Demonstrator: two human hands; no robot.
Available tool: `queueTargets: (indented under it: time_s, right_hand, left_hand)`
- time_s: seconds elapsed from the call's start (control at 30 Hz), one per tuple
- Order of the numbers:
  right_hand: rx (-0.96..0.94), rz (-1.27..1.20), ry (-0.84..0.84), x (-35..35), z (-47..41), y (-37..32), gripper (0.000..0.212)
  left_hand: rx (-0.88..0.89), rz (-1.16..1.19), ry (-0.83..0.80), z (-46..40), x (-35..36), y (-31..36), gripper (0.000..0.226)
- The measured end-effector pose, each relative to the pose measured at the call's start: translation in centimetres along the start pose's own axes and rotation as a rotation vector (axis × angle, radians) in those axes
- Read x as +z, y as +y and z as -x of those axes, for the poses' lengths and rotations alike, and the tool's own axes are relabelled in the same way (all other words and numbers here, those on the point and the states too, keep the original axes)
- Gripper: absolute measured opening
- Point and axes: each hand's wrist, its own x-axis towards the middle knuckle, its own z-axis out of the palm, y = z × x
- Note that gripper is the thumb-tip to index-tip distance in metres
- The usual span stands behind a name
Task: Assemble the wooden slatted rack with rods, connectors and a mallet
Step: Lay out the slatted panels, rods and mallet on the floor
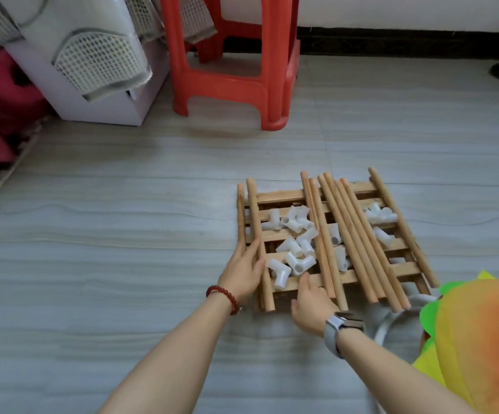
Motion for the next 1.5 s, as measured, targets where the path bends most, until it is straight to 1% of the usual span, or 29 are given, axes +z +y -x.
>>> queueTargets:
  time_s: [0.03,0.07,0.1,0.17,0.2,0.3,0.37,0.43,0.53,0.83,0.93,1.03,1.13,1.27,1.4,1.5]
  right_hand:
    - [0.035,-0.002,-0.021,-0.3,-0.4,0.0,0.064]
    - [0.068,-0.002,-0.02,-0.6,-0.5,-0.1,0.057]
    - [0.08,-0.011,-0.009,-1.1,-0.4,-0.3,0.045]
    - [0.051,-0.026,-0.005,-2.2,0.9,-1.1,0.024]
    - [-0.005,-0.037,-0.029,-2.9,1.9,-1.9,0.021]
    - [-0.214,-0.026,-0.114,-5.2,6.2,-5.7,0.029]
    - [-0.272,-0.043,-0.164,-7.8,9.6,-9.1,0.03]
    - [-0.315,-0.021,-0.213,-11.4,14.0,-12.9,0.035]
    - [-0.375,0.032,-0.234,-16.5,19.8,-17.7,0.039]
    - [-0.529,0.079,-0.222,-33.2,35.1,-34.0,0.034]
    - [-0.558,0.084,-0.195,-36.8,39.3,-39.3,0.033]
    - [-0.572,0.07,-0.199,-38.9,41.8,-44.0,0.032]
    - [-0.595,0.077,-0.198,-40.3,42.6,-48.1,0.032]
    - [-0.644,0.101,-0.119,-41.7,41.0,-52.9,0.036]
    - [-0.692,0.164,-0.001,-43.1,35.8,-57.9,0.041]
    - [-0.792,0.274,0.078,-43.4,29.4,-62.5,0.037]
  left_hand:
    - [-0.043,0.055,0.01,0.5,-0.4,0.1,0.051]
    - [-0.083,0.097,0.03,1.2,-0.8,0.1,0.049]
    - [-0.123,0.126,0.051,2.2,-1.5,0.2,0.047]
    - [-0.186,0.166,0.077,4.7,-3.5,0.2,0.043]
    - [-0.216,0.186,0.099,6.2,-4.9,0.2,0.041]
    - [-0.347,0.244,0.161,11.6,-9.8,0.4,0.035]
    - [-0.426,0.269,0.219,15.2,-14.0,0.9,0.032]
    - [-0.478,0.278,0.279,19.1,-18.9,2.2,0.031]
    - [-0.525,0.292,0.346,23.7,-25.6,5.0,0.03]
    - [-0.519,0.319,0.528,36.4,-47.8,15.6,0.029]
    - [-0.486,0.328,0.571,40.5,-54.0,17.0,0.029]
    - [-0.476,0.341,0.605,42.8,-59.3,17.2,0.028]
    - [-0.468,0.329,0.621,43.5,-63.5,16.7,0.028]
    - [-0.458,0.311,0.633,42.2,-67.5,15.2,0.027]
    - [-0.432,0.255,0.615,37.5,-71.0,12.5,0.03]
    - [-0.428,0.2,0.592,32.0,-73.2,9.4,0.036]
